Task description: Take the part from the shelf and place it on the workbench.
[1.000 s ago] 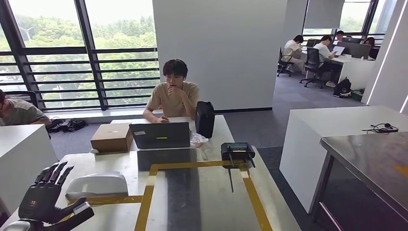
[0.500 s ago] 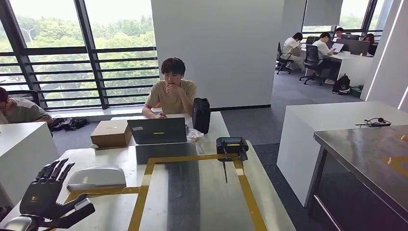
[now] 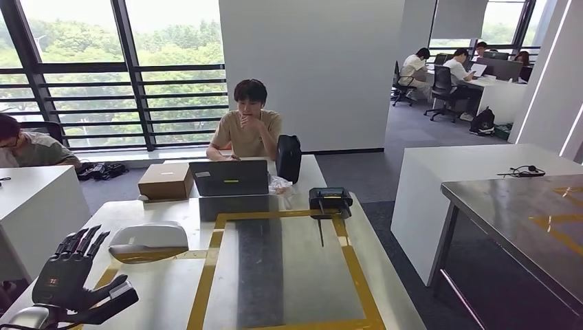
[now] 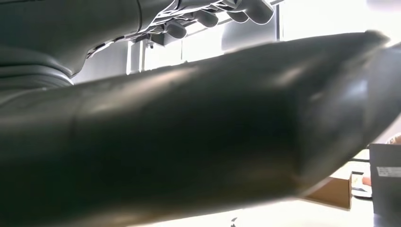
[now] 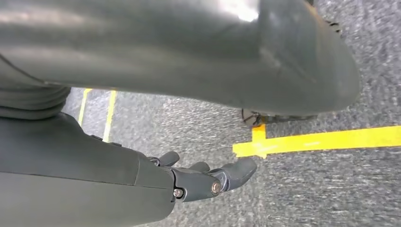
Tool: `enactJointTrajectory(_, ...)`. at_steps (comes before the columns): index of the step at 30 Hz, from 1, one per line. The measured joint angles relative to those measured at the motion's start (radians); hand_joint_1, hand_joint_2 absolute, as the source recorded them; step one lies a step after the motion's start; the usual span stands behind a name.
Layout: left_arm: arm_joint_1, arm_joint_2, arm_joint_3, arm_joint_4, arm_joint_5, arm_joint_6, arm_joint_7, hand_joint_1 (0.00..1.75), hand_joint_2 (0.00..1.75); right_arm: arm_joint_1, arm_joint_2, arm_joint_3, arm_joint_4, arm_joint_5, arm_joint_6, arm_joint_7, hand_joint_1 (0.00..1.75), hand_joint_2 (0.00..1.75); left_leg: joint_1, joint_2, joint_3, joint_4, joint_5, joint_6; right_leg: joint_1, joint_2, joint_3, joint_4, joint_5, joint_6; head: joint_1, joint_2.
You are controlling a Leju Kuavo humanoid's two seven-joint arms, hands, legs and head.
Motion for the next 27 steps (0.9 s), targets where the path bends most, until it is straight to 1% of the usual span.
enactJointTrajectory(1, 0.0, 0.0, 0.0, 0.0, 0.0, -0.001, -0.001, 0.0, 0.0, 0.0, 0.0, 0.0, 0.0, 0.0, 0.0, 0.0, 0.0, 0.0, -0.001, 0.0, -0.003, 0.001, 0.006, -0.007, 0.003, 0.001, 0.009, -0.02, -0.006, -0.009, -0.001, 0.0)
enactJointTrajectory(3, 0.0, 0.001, 0.0, 0.0, 0.0, -0.002, -0.003, 0.0, 0.0, 0.0, 0.001, 0.0, 0.0, 0.0, 0.0, 0.0, 0.0, 0.0, 0.001, 0.0, -0.008, -0.001, 0.017, -0.021, 0.003, 0.0, -0.002, -0.025, 0.008, -0.028, -0.001, 0.0)
enactJointTrajectory(4, 0.001, 0.002, 0.0, 0.0, 0.0, -0.003, -0.004, 0.0, 0.0, 0.0, 0.001, 0.0, 0.001, 0.0, 0.0, 0.0, 0.0, 0.0, 0.002, -0.001, -0.016, 0.007, 0.004, -0.026, 0.002, -0.002, -0.01, -0.028, 0.019, -0.037, -0.002, 0.0)
enactJointTrajectory(5, 0.001, 0.003, 0.0, 0.001, 0.001, -0.003, -0.004, 0.0, 0.0, 0.0, 0.001, 0.0, 0.001, 0.0, 0.0, 0.0, 0.0, 0.0, 0.004, -0.001, -0.028, 0.031, -0.025, -0.031, 0.0, -0.004, -0.019, -0.032, 0.031, -0.043, -0.002, 0.0)
enactJointTrajectory(6, 0.001, 0.005, 0.0, 0.001, 0.001, -0.004, -0.003, 0.0, 0.0, -0.001, 0.001, 0.0, 0.002, 0.0, 0.0, 0.0, 0.0, 0.0, 0.005, -0.002, -0.043, 0.074, -0.069, -0.034, -0.001, -0.006, -0.03, -0.034, 0.043, -0.048, -0.003, -0.001)
enactJointTrajectory(7, 0.002, 0.005, 0.0, 0.002, 0.002, -0.004, -0.002, 0.0, 0.0, 0.0, 0.001, -0.001, 0.002, 0.0, 0.0, 0.0, 0.0, 0.0, 0.005, -0.002, -0.06, 0.134, -0.118, -0.038, -0.001, -0.006, -0.044, -0.034, 0.053, -0.051, -0.004, 0.0)
enactJointTrajectory(8, 0.004, 0.006, 0.0, 0.002, 0.003, -0.004, 0.001, 0.0, 0.0, 0.0, 0.001, -0.001, 0.002, 0.0, 0.0, 0.0, 0.0, 0.0, 0.005, -0.002, -0.072, 0.199, -0.155, -0.04, 0.0, -0.007, -0.057, -0.034, 0.064, -0.051, -0.004, 0.0)
enactJointTrajectory(9, 0.008, 0.006, 0.0, 0.004, 0.004, -0.004, 0.004, 0.0, 0.0, 0.0, 0.001, -0.001, 0.002, 0.0, 0.0, 0.0, 0.0, 0.0, 0.005, -0.002, -0.077, 0.249, -0.171, -0.042, 0.001, -0.007, -0.071, -0.033, 0.075, -0.051, -0.004, 0.0)
enactJointTrajectory(10, 0.012, 0.007, 0.0, 0.005, 0.004, -0.004, 0.007, 0.0, 0.0, 0.0, 0.001, -0.001, 0.002, 0.0, 0.0, 0.0, 0.0, 0.0, 0.005, -0.002, -0.068, 0.272, -0.164, -0.041, 0.001, -0.007, -0.086, -0.031, 0.086, -0.051, -0.005, 0.0)
enactJointTrajectory(11, 0.015, 0.008, 0.0, 0.006, 0.005, -0.004, 0.009, 0.0, 0.0, 0.0, 0.001, -0.001, 0.002, 0.0, 0.0, 0.0, 0.0, 0.0, 0.005, -0.002, -0.043, 0.26, -0.141, -0.04, 0.001, -0.007, -0.1, -0.03, 0.096, -0.049, -0.005, 0.0)
enactJointTrajectory(12, 0.016, 0.009, 0.0, 0.006, 0.005, -0.004, 0.011, 0.0, 0.0, 0.0, 0.002, -0.001, 0.002, 0.0, 0.0, 0.0, 0.0, 0.0, 0.005, -0.002, -0.002, 0.215, -0.115, -0.037, 0.001, -0.007, -0.113, -0.027, 0.106, -0.047, -0.005, 0.0)
enactJointTrajectory(13, 0.016, 0.01, 0.0, 0.006, 0.005, -0.004, 0.013, 0.0, 0.0, 0.0, 0.002, -0.001, 0.002, 0.0, 0.0, 0.0, 0.0, 0.0, 0.004, -0.002, 0.049, 0.146, -0.108, -0.033, 0.002, -0.007, -0.124, -0.025, 0.115, -0.044, -0.006, 0.0)
enactJointTrajectory(14, 0.016, 0.012, 0.0, 0.006, 0.005, -0.004, 0.014, 0.0, 0.0, 0.0, 0.002, -0.001, 0.002, 0.0, 0.0, 0.0, 0.0, 0.0, 0.002, -0.002, 0.098, 0.078, -0.112, -0.029, 0.003, -0.007, -0.132, -0.024, 0.123, -0.039, -0.005, 0.0)
enactJointTrajectory(15, 0.016, 0.013, 0.0, 0.005, 0.005, -0.004, 0.015, 0.0, 0.0, 0.0, 0.002, -0.001, 0.002, 0.0, 0.0, 0.0, 0.0, 0.0, 0.0, -0.003, 0.13, 0.026, -0.121, -0.023, 0.003, -0.007, -0.135, -0.024, 0.132, -0.033, -0.005, 0.0)
enactJointTrajectory(16, 0.016, 0.014, 0.0, 0.004, 0.005, -0.004, 0.016, 0.0, 0.0, 0.0, 0.002, -0.001, 0.002, 0.0, -0.001, 0.0, 0.0, 0.0, -0.004, -0.004, 0.145, -0.004, -0.132, -0.017, 0.004, -0.007, -0.136, -0.026, 0.142, -0.027, -0.005, 0.0)
enactJointTrajectory(17, 0.016, 0.014, 0.0, 0.004, 0.005, -0.004, 0.017, 0.0, 0.0, 0.0, 0.002, -0.001, 0.002, 0.0, -0.001, 0.0, 0.0, 0.0, -0.006, -0.004, 0.144, -0.012, -0.128, -0.01, 0.004, -0.007, -0.136, -0.031, 0.151, -0.019, -0.005, 0.0)
enactJointTrajectory(18, 0.016, 0.015, 0.0, 0.005, 0.005, -0.005, 0.019, 0.0, 0.0, 0.001, 0.002, -0.001, 0.002, 0.0, -0.001, 0.0, 0.0, 0.0, -0.005, -0.003, 0.136, -0.014, -0.119, -0.002, 0.003, -0.006, -0.137, -0.034, 0.158, -0.012, -0.005, 0.0)
enactJointTrajectory(19, 0.016, 0.014, 0.0, 0.005, 0.005, -0.005, 0.02, 0.0, 0.0, 0.001, 0.002, -0.001, 0.002, 0.0, -0.001, 0.0, 0.0, 0.0, -0.003, -0.001, 0.13, -0.016, -0.109, 0.007, 0.003, -0.006, -0.142, -0.031, 0.15, -0.006, -0.005, 0.0)
enactJointTrajectory(20, 0.016, 0.013, 0.0, 0.005, 0.005, -0.006, 0.022, 0.0, 0.0, 0.002, 0.003, -0.001, 0.002, 0.0, -0.001, 0.0, 0.0, 0.0, -0.001, 0.0, 0.121, -0.019, -0.097, 0.016, 0.003, -0.005, -0.151, -0.01, 0.122, -0.002, -0.005, 0.0)
enactJointTrajectory(21, 0.016, 0.013, 0.0, 0.004, 0.005, -0.007, 0.025, 0.0, 0.0, 0.002, 0.003, -0.001, 0.002, 0.0, -0.002, 0.0, 0.0, 0.0, 0.001, 0.002, 0.11, -0.02, -0.083, 0.023, 0.001, -0.004, -0.166, 0.031, 0.076, 0.001, -0.004, 0.0)
enactJointTrajectory(22, 0.017, 0.013, 0.0, 0.004, 0.005, -0.008, 0.027, 0.0, 0.0, 0.002, 0.003, -0.001, 0.002, 0.0, -0.002, 0.0, 0.0, 0.0, 0.001, 0.002, 0.096, -0.02, -0.07, 0.027, 0.001, -0.004, -0.185, 0.093, 0.02, 0.004, -0.004, 0.0)
enactJointTrajectory(23, 0.019, 0.013, 0.0, 0.004, 0.005, -0.008, 0.03, 0.0, 0.0, 0.002, 0.004, -0.001, 0.002, 0.0, -0.003, 0.0, 0.0, 0.0, 0.0, 0.002, 0.079, -0.019, -0.058, 0.029, 0.001, -0.004, -0.202, 0.163, -0.026, 0.007, -0.003, 0.0)
enactJointTrajectory(24, 0.022, 0.013, 0.0, 0.005, 0.005, -0.009, 0.032, 0.0, 0.0, 0.002, 0.004, -0.001, 0.002, 0.0, -0.004, 0.0, 0.0, 0.0, -0.001, 0.002, 0.062, -0.017, -0.045, 0.029, 0.001, -0.004, -0.212, 0.222, -0.049, 0.009, -0.003, 0.0)
enactJointTrajectory(25, 0.024, 0.013, 0.0, 0.005, 0.005, -0.01, 0.034, 0.0, 0.0, 0.002, 0.004, -0.001, 0.002, 0.0, -0.004, 0.0, 0.0, 0.0, -0.001, 0.002, 0.045, -0.015, -0.035, 0.028, 0.001, -0.004, -0.208, 0.256, -0.049, 0.009, -0.003, 0.0)
enactJointTrajectory(26, 0.027, 0.013, 0.0, 0.006, 0.005, -0.011, 0.035, 0.0, 0.0, 0.002, 0.004, -0.001, 0.002, 0.0, -0.005, 0.0, 0.0, 0.0, -0.001, 0.002, 0.03, -0.012, -0.024, 0.026, 0.002, -0.004, -0.187, 0.253, -0.03, 0.008, -0.002, 0.0)
enactJointTrajectory(27, 0.029, 0.014, 0.0, 0.006, 0.004, -0.012, 0.035, 0.0, 0.0, 0.002, 0.004, -0.001, 0.002, 0.0, -0.005, 0.0, 0.0, 0.0, -0.001, 0.002, 0.016, -0.009, -0.015, 0.023, 0.002, -0.004, -0.145, 0.211, -0.005, 0.004, -0.002, 0.0)
